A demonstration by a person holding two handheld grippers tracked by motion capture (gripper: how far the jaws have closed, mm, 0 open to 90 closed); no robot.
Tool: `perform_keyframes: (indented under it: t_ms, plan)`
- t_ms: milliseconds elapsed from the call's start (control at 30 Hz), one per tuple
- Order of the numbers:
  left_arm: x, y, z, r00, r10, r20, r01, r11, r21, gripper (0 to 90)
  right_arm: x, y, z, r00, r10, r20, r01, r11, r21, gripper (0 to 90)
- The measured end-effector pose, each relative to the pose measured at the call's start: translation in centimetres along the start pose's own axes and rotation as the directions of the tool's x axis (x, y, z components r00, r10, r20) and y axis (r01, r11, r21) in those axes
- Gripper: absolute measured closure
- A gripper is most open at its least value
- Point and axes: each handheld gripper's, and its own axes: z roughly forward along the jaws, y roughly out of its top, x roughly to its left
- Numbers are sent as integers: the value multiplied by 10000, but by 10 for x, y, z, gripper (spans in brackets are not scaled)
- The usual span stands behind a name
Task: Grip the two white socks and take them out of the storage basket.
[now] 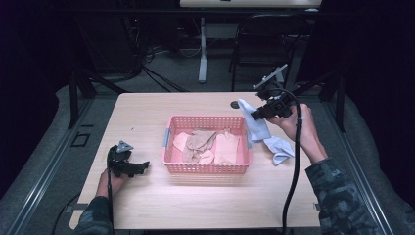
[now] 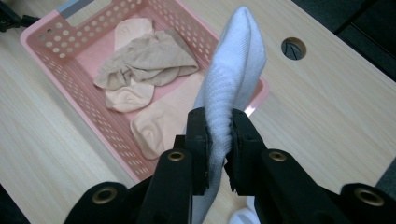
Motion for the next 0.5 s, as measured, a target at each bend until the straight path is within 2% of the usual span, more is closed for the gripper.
perform_keyframes:
  t_ms: [500]
  plan:
    - [0,0,0,10000,-1,-2,1,10000,1,1,-38,-43,-16,9946,894,526,-891,9960,-78,797]
